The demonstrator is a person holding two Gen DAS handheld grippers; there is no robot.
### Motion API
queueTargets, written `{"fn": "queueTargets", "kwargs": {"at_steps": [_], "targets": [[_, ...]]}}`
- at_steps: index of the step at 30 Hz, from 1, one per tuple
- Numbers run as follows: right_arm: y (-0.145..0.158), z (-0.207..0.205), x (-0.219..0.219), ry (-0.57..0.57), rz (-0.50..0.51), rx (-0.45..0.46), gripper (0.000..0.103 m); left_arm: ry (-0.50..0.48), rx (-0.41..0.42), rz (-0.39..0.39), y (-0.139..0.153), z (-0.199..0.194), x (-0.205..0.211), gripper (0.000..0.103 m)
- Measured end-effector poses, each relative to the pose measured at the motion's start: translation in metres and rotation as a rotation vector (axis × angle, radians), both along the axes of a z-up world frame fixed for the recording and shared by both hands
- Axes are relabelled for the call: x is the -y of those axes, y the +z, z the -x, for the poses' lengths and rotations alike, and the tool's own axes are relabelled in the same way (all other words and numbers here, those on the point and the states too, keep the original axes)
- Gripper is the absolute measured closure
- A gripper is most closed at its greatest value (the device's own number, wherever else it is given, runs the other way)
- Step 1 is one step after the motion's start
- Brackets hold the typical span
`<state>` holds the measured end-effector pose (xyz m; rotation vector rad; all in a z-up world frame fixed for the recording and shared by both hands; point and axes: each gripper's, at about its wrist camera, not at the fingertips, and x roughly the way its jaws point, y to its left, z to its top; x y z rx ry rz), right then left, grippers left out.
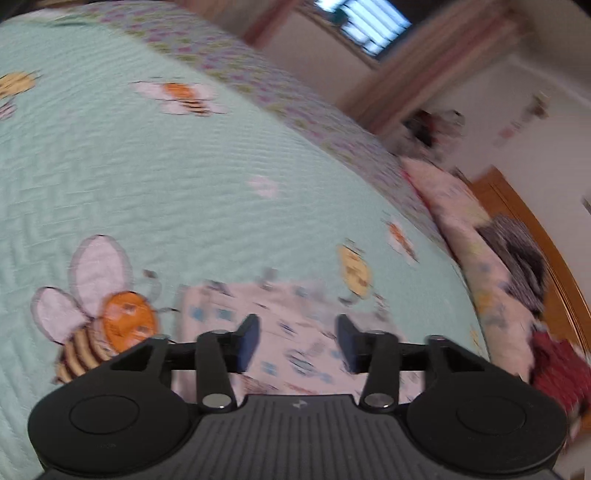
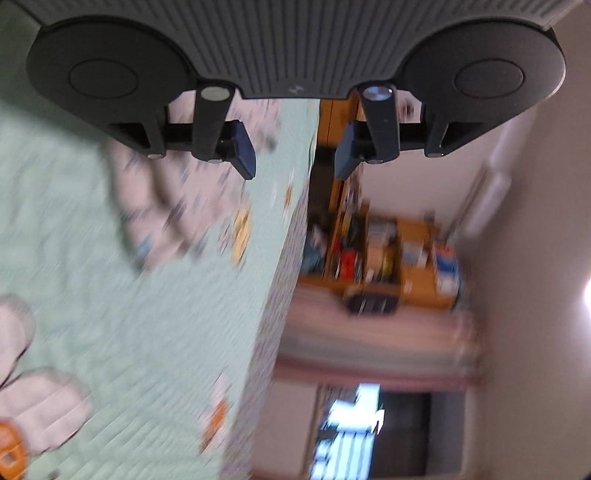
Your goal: Fold clothes
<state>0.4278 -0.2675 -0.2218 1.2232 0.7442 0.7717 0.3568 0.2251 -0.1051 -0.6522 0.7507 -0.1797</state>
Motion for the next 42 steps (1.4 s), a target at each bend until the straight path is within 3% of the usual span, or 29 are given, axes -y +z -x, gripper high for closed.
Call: {"fn": "queueTargets", "kwargs": {"at_steps": [3, 4, 5, 6, 7, 9, 10, 12, 14, 17, 19, 20, 21, 23, 24, 25, 27, 28, 29, 31, 32, 34, 35, 37, 39, 42], "targets": [[-0.001, 0.000, -0.020, 0.101, 0.094, 0.010, 0.052, -0.049, -0.024, -0.104, -0.012, -0.013, 0.026, 0.030], [-0.003, -0.001, -0.026, 0.125, 0.133, 0.012, 0.052, -0.031, -0.070, -0.154, -0.023, -0.021, 0.026, 0.030], [-0.007, -0.003, -0.025, 0.111, 0.188, 0.012, 0.067, -0.008, -0.124, -0.206, -0.036, -0.029, 0.025, 0.043], [-0.008, -0.002, -0.021, 0.073, 0.235, -0.001, 0.087, 0.019, -0.137, -0.195, -0.039, -0.029, 0.017, 0.058], [-0.006, 0.001, -0.014, 0.021, 0.302, -0.015, 0.088, 0.046, -0.139, -0.166, -0.040, -0.027, 0.007, 0.072], [0.004, 0.009, -0.002, -0.045, 0.396, 0.030, 0.084, 0.100, -0.142, -0.110, -0.041, -0.023, -0.012, 0.070], [0.010, 0.015, 0.002, -0.052, 0.390, 0.050, 0.083, 0.104, -0.123, -0.096, -0.036, -0.020, -0.016, 0.063], [0.020, 0.025, 0.007, -0.062, 0.380, 0.094, 0.083, 0.087, -0.078, -0.072, -0.023, -0.013, -0.018, 0.057], [0.032, 0.030, -0.001, -0.040, 0.380, 0.150, 0.080, 0.032, -0.054, -0.075, -0.018, -0.011, -0.002, 0.048], [0.043, 0.018, -0.020, 0.078, 0.367, 0.213, 0.065, -0.045, -0.039, -0.109, -0.016, -0.011, 0.025, 0.029], [0.035, 0.008, -0.036, 0.155, 0.463, 0.182, 0.066, -0.064, -0.107, -0.164, -0.037, -0.020, 0.043, 0.028], [0.028, 0.005, -0.038, 0.148, 0.565, 0.146, 0.076, -0.070, -0.143, -0.190, -0.049, -0.022, 0.049, 0.033], [0.022, 0.004, -0.033, 0.108, 0.620, 0.113, 0.103, -0.070, -0.136, -0.212, -0.050, -0.020, 0.052, 0.033], [0.023, 0.011, -0.013, 0.007, 0.592, 0.079, 0.103, -0.067, -0.112, -0.236, -0.045, -0.013, 0.055, 0.033], [0.029, 0.019, -0.010, -0.017, 0.620, 0.105, 0.096, -0.065, -0.104, -0.215, -0.041, -0.010, 0.053, 0.033], [0.037, 0.029, -0.010, -0.022, 0.639, 0.141, 0.093, -0.068, -0.086, -0.181, -0.036, -0.004, 0.051, 0.033], [0.042, 0.047, -0.010, 0.026, 0.541, 0.171, 0.093, -0.074, -0.044, -0.157, -0.026, 0.001, 0.049, 0.031], [0.042, 0.053, -0.011, 0.058, 0.494, 0.174, 0.091, -0.071, -0.045, -0.175, -0.023, 0.006, 0.052, 0.022], [0.038, 0.053, -0.015, 0.086, 0.526, 0.161, 0.089, -0.071, -0.059, -0.201, -0.023, 0.010, 0.054, 0.017], [0.030, 0.053, -0.021, 0.134, 0.593, 0.136, 0.092, -0.107, -0.118, -0.252, -0.033, 0.013, 0.063, 0.018], [0.027, 0.055, -0.017, 0.109, 0.622, 0.124, 0.103, -0.128, -0.167, -0.301, -0.039, 0.012, 0.071, 0.020], [0.034, 0.065, -0.011, 0.027, 0.642, 0.112, 0.103, -0.148, -0.170, -0.411, -0.039, 0.020, 0.084, 0.023], [0.044, 0.074, -0.016, 0.008, 0.693, 0.146, 0.096, -0.154, -0.164, -0.432, -0.034, 0.026, 0.088, 0.023], [0.062, 0.097, -0.026, 0.026, 0.729, 0.226, 0.090, -0.170, -0.134, -0.402, -0.022, 0.039, 0.091, 0.022], [0.071, 0.120, -0.030, 0.103, 0.641, 0.265, 0.083, -0.180, -0.113, -0.388, -0.019, 0.053, 0.092, 0.019], [0.056, 0.143, -0.028, 0.200, 0.648, 0.222, 0.082, -0.184, -0.137, -0.406, -0.030, 0.067, 0.091, 0.017]]}}
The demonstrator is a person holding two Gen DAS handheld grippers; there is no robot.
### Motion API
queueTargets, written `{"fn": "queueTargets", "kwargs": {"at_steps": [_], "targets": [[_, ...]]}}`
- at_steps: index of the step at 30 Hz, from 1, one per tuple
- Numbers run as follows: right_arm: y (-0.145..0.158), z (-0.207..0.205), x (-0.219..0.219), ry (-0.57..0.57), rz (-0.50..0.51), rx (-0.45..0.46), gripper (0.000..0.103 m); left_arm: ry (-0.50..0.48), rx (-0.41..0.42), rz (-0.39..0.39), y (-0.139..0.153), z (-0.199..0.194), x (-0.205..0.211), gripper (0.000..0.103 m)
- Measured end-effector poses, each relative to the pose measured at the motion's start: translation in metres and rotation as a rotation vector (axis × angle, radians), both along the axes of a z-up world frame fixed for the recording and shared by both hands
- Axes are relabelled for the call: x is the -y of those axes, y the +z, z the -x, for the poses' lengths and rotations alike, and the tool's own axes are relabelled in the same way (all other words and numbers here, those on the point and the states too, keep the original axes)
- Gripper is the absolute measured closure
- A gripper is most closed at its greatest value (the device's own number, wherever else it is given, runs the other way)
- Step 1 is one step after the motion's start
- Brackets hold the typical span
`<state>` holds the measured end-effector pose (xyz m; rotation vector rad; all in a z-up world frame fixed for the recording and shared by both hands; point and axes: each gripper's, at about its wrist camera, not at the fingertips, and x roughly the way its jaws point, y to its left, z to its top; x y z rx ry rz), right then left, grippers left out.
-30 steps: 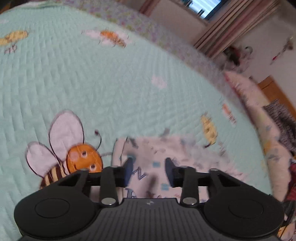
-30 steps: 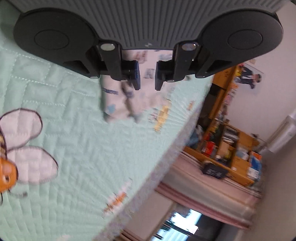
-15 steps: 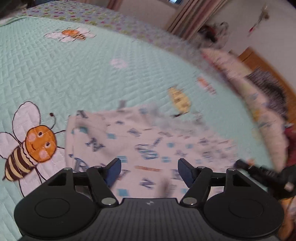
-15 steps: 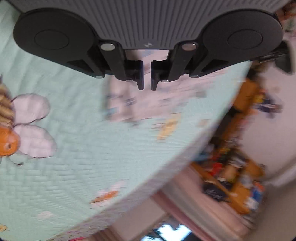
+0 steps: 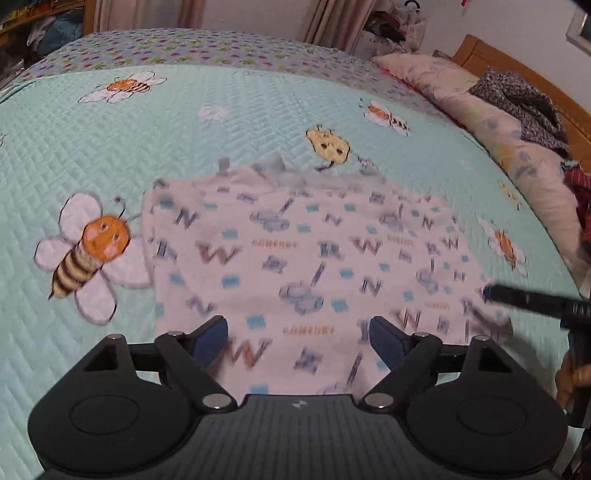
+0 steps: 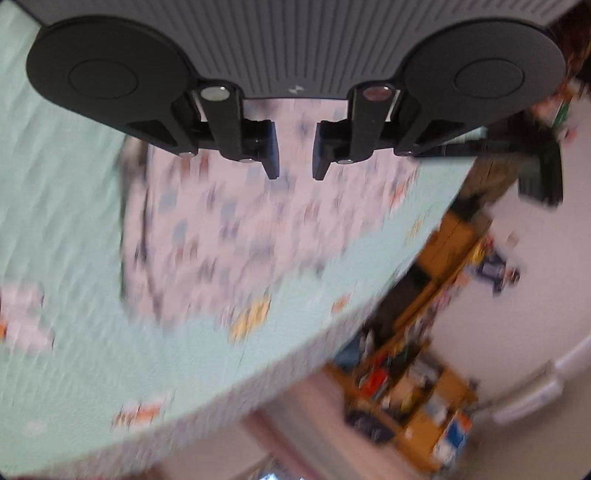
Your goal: Fold clothes
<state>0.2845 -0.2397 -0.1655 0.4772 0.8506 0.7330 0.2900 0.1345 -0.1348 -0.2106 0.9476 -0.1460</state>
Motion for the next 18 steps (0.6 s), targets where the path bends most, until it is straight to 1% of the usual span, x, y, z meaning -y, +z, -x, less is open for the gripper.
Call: {"fn": "queueTargets", "kwargs": {"at_steps": [1, 2, 4, 5, 6, 7, 8, 9, 10, 12, 14, 16, 17, 18], "targets": [[-0.010, 0.005, 0.002, -0.003, 0.034, -0.032, 0.084, 0.015, -0.028, -0.023, -0.010, 0.001, -0.003, 0.019], [-0.023, 0.002, 0.008, -0.031, 0.055, -0.046, 0.103, 0.015, -0.028, -0.032, -0.014, 0.003, -0.004, 0.020], [-0.036, 0.001, 0.026, -0.069, -0.032, -0.059, 0.103, 0.006, -0.016, -0.043, -0.017, 0.007, -0.004, 0.020], [-0.034, 0.004, 0.027, -0.096, -0.038, -0.062, 0.103, 0.001, -0.020, -0.065, -0.015, 0.008, -0.001, 0.020], [-0.029, 0.007, 0.031, -0.108, -0.017, -0.051, 0.103, -0.004, -0.027, -0.091, -0.012, 0.009, 0.004, 0.020], [-0.025, 0.011, 0.035, -0.120, 0.003, -0.041, 0.103, -0.010, -0.030, -0.099, -0.008, 0.010, 0.006, 0.020], [-0.019, 0.012, 0.035, -0.136, 0.017, -0.038, 0.099, -0.021, -0.022, -0.091, -0.003, 0.012, 0.007, 0.020], [-0.011, 0.008, 0.034, -0.150, 0.015, -0.032, 0.094, -0.028, -0.005, -0.074, 0.004, 0.015, 0.006, 0.020], [-0.005, 0.006, 0.032, -0.157, 0.008, -0.016, 0.092, -0.026, 0.012, -0.062, 0.010, 0.016, 0.004, 0.020], [0.005, -0.010, 0.021, -0.154, -0.016, 0.020, 0.079, -0.009, 0.043, -0.048, 0.021, 0.016, 0.000, 0.019], [0.010, -0.043, -0.002, -0.125, -0.035, 0.047, 0.076, 0.014, 0.058, -0.044, 0.027, 0.010, -0.004, 0.018], [0.016, -0.077, -0.025, -0.073, -0.035, 0.067, 0.076, 0.027, 0.055, -0.035, 0.027, 0.000, -0.008, 0.018], [0.017, -0.102, -0.041, -0.043, -0.038, 0.064, 0.076, 0.032, 0.048, -0.040, 0.024, -0.006, -0.009, 0.017], [0.020, -0.117, -0.050, -0.009, -0.047, 0.047, 0.076, 0.035, 0.033, -0.050, 0.018, -0.011, -0.011, 0.016]]}}
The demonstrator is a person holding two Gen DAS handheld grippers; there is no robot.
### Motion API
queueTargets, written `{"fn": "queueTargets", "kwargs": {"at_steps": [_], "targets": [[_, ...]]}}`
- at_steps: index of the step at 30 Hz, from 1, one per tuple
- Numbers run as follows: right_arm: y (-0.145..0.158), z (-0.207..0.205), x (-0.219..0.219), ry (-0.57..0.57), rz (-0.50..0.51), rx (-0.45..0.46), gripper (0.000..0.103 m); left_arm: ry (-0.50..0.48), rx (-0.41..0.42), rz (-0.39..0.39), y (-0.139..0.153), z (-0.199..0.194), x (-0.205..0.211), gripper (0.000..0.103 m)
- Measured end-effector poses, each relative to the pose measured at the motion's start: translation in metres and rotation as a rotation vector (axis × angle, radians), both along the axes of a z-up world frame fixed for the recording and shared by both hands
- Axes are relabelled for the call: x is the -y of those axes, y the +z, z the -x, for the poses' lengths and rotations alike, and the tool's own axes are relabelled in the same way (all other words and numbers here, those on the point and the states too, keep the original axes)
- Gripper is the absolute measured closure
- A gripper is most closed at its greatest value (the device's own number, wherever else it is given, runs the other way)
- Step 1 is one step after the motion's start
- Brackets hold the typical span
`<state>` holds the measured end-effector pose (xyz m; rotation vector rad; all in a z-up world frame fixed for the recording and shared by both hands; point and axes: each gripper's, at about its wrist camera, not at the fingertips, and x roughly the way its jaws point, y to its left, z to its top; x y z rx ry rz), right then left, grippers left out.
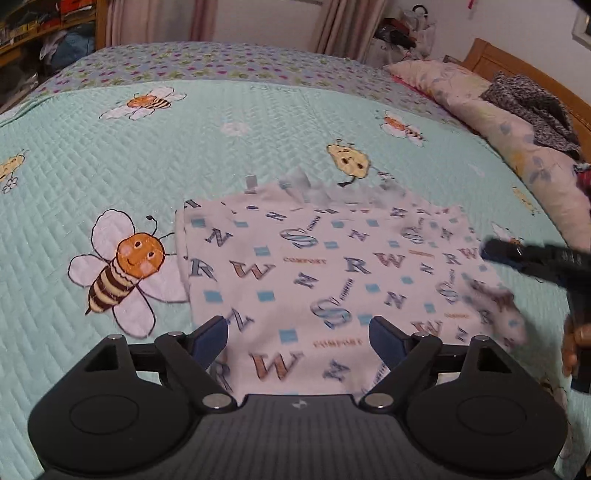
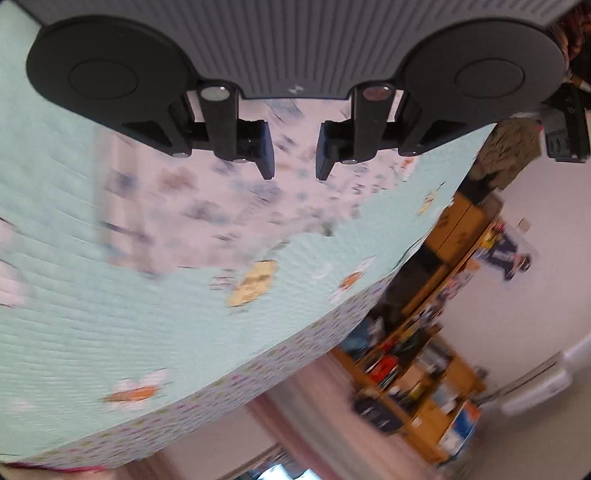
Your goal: Fold clothes
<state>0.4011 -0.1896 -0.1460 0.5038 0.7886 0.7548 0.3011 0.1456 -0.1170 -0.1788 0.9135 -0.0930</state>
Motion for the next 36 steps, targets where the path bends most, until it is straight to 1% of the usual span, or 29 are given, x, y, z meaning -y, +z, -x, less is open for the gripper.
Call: {"fn": "queueTargets", "kwargs": {"at_steps": [2, 3, 5, 6, 7, 8, 10, 13, 14, 15, 16, 17, 18, 20, 21, 22, 23, 24, 25, 26, 28, 29, 30, 32, 33, 34, 36], "targets": [[0.002, -0.025, -0.019, 0.062, -0.005, -0.030, 0.076, 0.013, -0.039, -0.014, -0.015, -0.010, -0.004, 0.015], [-0.007, -0.035, -0.021, 0.073, 0.010, -0.060, 0.076, 0.024, -0.062, -0.017, -0.024, -0.014, -0.007, 0.015], [-0.025, -0.055, -0.026, 0.096, 0.041, -0.121, 0.078, 0.033, -0.083, -0.043, -0.036, -0.017, -0.009, 0.008], [-0.034, -0.065, -0.025, 0.100, 0.049, -0.151, 0.100, 0.032, -0.087, -0.038, -0.041, -0.016, -0.011, 0.008], [-0.042, -0.072, -0.013, 0.067, 0.017, -0.179, 0.103, 0.028, -0.082, -0.033, -0.042, -0.015, -0.012, 0.006], [-0.047, -0.077, 0.002, 0.015, -0.031, -0.202, 0.103, 0.023, -0.076, -0.030, -0.042, -0.014, -0.012, 0.005], [-0.050, -0.082, 0.032, -0.108, -0.074, -0.220, 0.103, 0.017, -0.071, -0.029, -0.042, -0.014, -0.012, 0.004], [-0.037, -0.072, 0.057, -0.211, -0.056, -0.173, 0.102, 0.027, -0.077, -0.024, -0.039, -0.015, -0.012, 0.005], [-0.032, -0.067, 0.062, -0.233, -0.050, -0.153, 0.097, 0.034, -0.079, -0.019, -0.037, -0.016, -0.012, 0.009], [-0.025, -0.058, 0.064, -0.224, -0.058, -0.131, 0.088, 0.039, -0.071, -0.004, -0.033, -0.015, -0.014, 0.011], [-0.019, -0.049, 0.065, -0.211, -0.068, -0.109, 0.083, 0.042, -0.052, 0.016, -0.027, -0.013, -0.014, 0.012], [-0.015, -0.039, 0.062, -0.174, -0.082, -0.096, 0.079, 0.044, -0.029, 0.037, -0.020, -0.011, -0.015, 0.012], [-0.012, -0.031, 0.059, -0.139, -0.096, -0.084, 0.079, 0.047, -0.007, 0.057, -0.013, -0.008, -0.015, 0.012], [-0.010, -0.020, 0.051, -0.084, -0.107, -0.092, 0.076, 0.025, 0.015, 0.088, -0.008, -0.008, -0.010, 0.009], [-0.015, -0.017, 0.051, -0.064, -0.107, -0.111, 0.075, 0.017, 0.006, 0.074, -0.010, -0.010, -0.006, 0.009], [-0.021, -0.017, 0.053, -0.064, -0.090, -0.132, 0.075, 0.011, -0.006, 0.053, -0.014, -0.013, -0.001, 0.009], [-0.026, -0.018, 0.057, -0.091, -0.074, -0.140, 0.079, 0.022, -0.033, 0.022, -0.021, -0.016, 0.000, 0.009], [-0.031, -0.018, 0.060, -0.117, -0.059, -0.148, 0.093, 0.037, -0.064, -0.011, -0.029, -0.019, 0.001, 0.010], [-0.034, -0.018, 0.064, -0.142, -0.042, -0.150, 0.093, 0.052, -0.096, -0.044, -0.037, -0.023, 0.001, 0.012], [-0.030, -0.012, 0.066, -0.156, -0.020, -0.129, 0.092, 0.067, -0.099, -0.067, -0.040, -0.021, -0.001, 0.012], [-0.021, 0.000, 0.070, -0.180, 0.026, -0.084, 0.090, 0.095, -0.085, -0.045, -0.035, -0.013, -0.012, 0.014], [-0.015, 0.007, 0.069, -0.175, 0.057, -0.054, 0.086, 0.120, -0.076, -0.034, -0.031, -0.009, -0.018, 0.014], [-0.013, 0.015, 0.069, -0.155, 0.074, -0.030, 0.082, 0.147, -0.062, -0.030, -0.026, -0.004, -0.024, 0.014], [-0.008, 0.030, 0.060, -0.104, 0.112, 0.011, 0.079, 0.170, -0.005, -0.020, -0.010, 0.007, -0.027, 0.014], [-0.006, 0.036, 0.053, -0.077, 0.133, 0.029, 0.079, 0.168, 0.029, -0.010, -0.002, 0.013, -0.026, 0.014], [-0.005, 0.044, 0.046, -0.047, 0.150, 0.043, 0.079, 0.141, 0.062, 0.019, 0.006, 0.019, -0.022, 0.014], [-0.007, 0.060, 0.042, 0.002, 0.150, 0.044, 0.078, 0.061, 0.088, 0.089, 0.012, 0.023, -0.010, 0.012]]}}
